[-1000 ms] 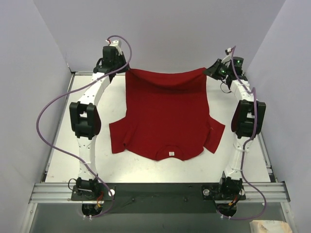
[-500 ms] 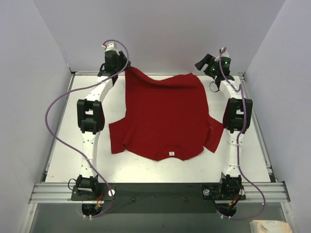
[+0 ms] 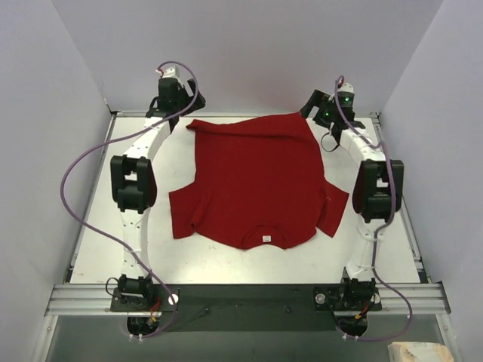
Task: Pin the brooch onto the clothing
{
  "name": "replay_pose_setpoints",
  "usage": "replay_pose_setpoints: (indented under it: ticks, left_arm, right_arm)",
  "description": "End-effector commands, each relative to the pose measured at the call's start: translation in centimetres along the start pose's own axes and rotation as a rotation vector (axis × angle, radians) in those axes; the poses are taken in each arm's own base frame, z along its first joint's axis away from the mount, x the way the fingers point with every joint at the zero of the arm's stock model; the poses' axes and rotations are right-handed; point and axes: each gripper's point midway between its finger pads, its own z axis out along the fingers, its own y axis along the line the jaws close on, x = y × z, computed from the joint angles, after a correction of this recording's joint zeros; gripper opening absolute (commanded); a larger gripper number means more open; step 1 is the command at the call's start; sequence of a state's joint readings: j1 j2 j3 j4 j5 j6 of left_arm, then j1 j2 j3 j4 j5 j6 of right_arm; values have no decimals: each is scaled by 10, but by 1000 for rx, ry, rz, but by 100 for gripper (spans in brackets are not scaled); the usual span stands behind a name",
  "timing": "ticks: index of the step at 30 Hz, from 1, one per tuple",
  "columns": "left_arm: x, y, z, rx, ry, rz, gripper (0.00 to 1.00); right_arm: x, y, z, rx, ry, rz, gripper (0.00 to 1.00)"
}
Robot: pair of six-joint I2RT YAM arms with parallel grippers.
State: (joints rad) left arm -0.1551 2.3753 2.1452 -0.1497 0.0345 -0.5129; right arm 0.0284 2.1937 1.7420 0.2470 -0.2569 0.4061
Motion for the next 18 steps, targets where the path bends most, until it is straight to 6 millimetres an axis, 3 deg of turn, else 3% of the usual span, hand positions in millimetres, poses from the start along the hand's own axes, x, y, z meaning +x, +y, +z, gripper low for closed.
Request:
replay_pose_setpoints:
  ticks: [1,2,3,4,5,6,7,9,10,12,13,14,16,17,18]
  left_arm:
    - [-64,-41,-90,66,-31,97,97]
    - [-55,-38,-98,59,1,100,97]
    - [-47,-35,-108,50,30,98,97]
    - [-29,-29,-124,41,74,92,97]
    - [-22,-26,-134,36,87,80,97]
    - [-14,-24,-142,34,97,74,97]
    - [5,-15,-159,15,136,65,97]
    - [28,-6,-178,-9,194,55,97]
    - [29,-6,-194,-11,198,57,97]
    - [65,19,-213,-106,306,48,97]
    - [69,25,-225,-134,318,44,97]
    - [87,40,-233,-181,369,36,97]
    - [107,58,-252,-252,444,17,97]
    - [124,73,-261,-291,492,-16,97]
    - [135,76,-265,-288,524,-43,97]
  right_arm:
    - [-55,16,-84,58,-115,-24,100]
    - [-59,21,-106,61,-122,-14,100]
    - [-52,20,-115,68,-111,14,100]
    - [-20,9,-120,93,-52,37,100]
    - [-20,15,-137,83,-57,51,100]
    - [-7,15,-144,87,-33,66,100]
    - [18,16,-149,94,17,57,100]
    - [38,13,-169,152,81,23,99]
    - [53,18,-176,167,129,4,99]
    - [87,6,-195,234,235,-2,99]
    - [99,2,-202,254,265,16,99]
    - [119,-8,-216,291,319,33,99]
    - [134,-22,-235,350,347,58,99]
    - [151,-36,-245,391,380,77,99]
    - [156,-42,-253,409,387,95,99]
